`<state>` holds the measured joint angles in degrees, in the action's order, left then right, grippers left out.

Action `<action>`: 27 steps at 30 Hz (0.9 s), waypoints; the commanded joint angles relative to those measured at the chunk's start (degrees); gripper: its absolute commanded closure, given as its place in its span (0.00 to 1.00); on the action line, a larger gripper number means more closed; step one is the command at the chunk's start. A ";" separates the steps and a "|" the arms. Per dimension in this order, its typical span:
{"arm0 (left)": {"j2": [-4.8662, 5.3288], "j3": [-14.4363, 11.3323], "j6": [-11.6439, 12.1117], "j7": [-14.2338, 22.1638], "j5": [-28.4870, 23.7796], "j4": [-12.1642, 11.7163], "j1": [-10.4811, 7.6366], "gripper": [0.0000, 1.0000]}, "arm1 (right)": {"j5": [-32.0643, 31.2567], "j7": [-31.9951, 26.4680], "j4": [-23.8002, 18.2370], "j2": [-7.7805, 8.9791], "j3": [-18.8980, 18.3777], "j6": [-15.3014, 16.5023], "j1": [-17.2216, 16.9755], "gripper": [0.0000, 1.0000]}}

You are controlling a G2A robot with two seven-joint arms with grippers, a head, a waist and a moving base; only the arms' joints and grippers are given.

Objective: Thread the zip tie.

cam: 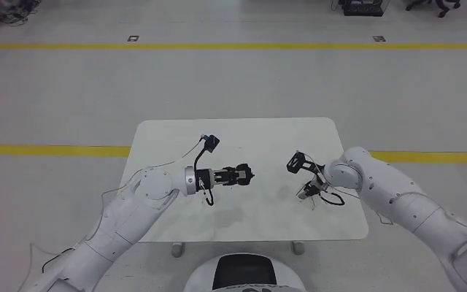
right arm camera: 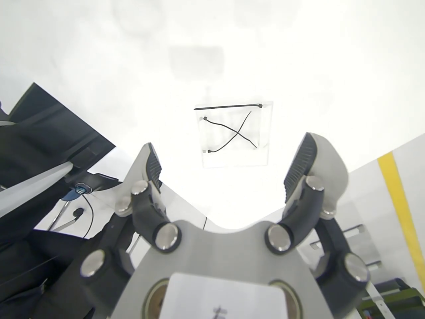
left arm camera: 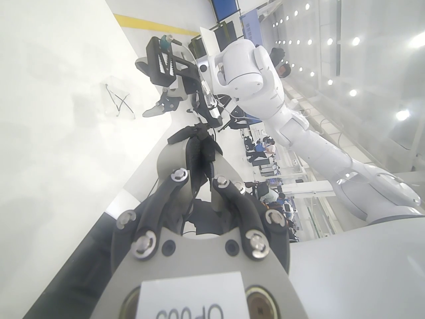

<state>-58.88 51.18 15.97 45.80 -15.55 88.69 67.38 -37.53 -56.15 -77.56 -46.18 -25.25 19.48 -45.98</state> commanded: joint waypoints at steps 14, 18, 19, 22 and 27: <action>0.00 0.00 0.00 0.00 0.00 0.00 0.00 1.00 | -5.54 2.60 -3.53 1.92 4.27 0.00 1.93 0.00; 0.00 0.00 0.00 0.00 0.00 0.00 0.00 1.00 | -5.30 3.23 -5.01 3.54 9.62 0.00 4.95 0.00; 0.00 0.00 0.00 0.00 0.00 0.00 0.00 1.00 | -5.01 3.51 -5.16 3.85 10.93 0.00 5.78 0.00; 0.00 0.00 0.00 0.00 0.00 0.00 0.00 1.00 | -4.38 4.79 -5.46 4.58 15.51 0.00 8.63 0.00; 0.00 0.00 0.00 0.00 0.00 0.00 0.00 1.00 | -5.33 5.14 -6.06 4.99 15.51 0.00 8.19 0.00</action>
<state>-58.88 51.18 15.97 45.80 -15.55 88.69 67.38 -42.82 -51.06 -83.67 -41.22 -9.71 19.48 -37.65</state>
